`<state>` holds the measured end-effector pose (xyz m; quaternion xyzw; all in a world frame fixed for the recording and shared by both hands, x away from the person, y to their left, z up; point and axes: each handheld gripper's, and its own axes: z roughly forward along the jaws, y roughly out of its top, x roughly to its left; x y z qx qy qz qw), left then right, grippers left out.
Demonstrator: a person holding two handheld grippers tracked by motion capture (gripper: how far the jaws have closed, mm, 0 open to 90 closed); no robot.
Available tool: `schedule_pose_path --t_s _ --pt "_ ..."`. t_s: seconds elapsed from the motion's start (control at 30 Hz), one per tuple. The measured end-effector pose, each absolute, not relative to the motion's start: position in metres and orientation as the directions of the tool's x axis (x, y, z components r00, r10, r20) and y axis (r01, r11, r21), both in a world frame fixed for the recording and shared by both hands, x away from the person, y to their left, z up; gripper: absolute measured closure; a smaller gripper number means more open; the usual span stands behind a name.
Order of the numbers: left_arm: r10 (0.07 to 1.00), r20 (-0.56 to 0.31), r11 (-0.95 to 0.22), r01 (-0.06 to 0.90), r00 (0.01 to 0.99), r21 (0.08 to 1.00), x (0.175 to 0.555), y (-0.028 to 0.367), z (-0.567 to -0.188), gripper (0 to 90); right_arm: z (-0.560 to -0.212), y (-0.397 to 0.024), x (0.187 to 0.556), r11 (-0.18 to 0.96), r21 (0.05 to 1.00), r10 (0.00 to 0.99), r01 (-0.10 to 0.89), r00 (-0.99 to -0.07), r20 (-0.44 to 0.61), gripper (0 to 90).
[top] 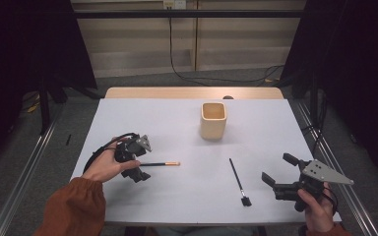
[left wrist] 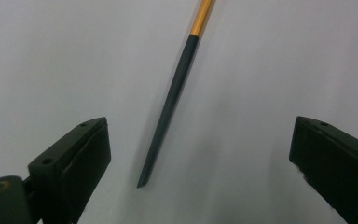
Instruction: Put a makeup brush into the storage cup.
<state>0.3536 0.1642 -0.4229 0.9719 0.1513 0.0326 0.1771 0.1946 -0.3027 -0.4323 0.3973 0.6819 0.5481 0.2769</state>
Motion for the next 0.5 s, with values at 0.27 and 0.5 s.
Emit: schedule_pose_path --t_s 0.27,0.5 --pt "0.284 0.011 -0.902 0.263 0.959 0.342 0.359 0.155 -0.423 9.5 -0.432 -0.303 0.195 0.083 0.967 0.845 0.241 -0.531 0.06 0.0" --pt "0.29 0.027 -0.898 0.262 0.957 0.354 0.363 0.148 -0.42 18.3 -0.433 -0.302 0.195 0.086 0.967 0.843 0.239 -0.535 0.057 0.0"
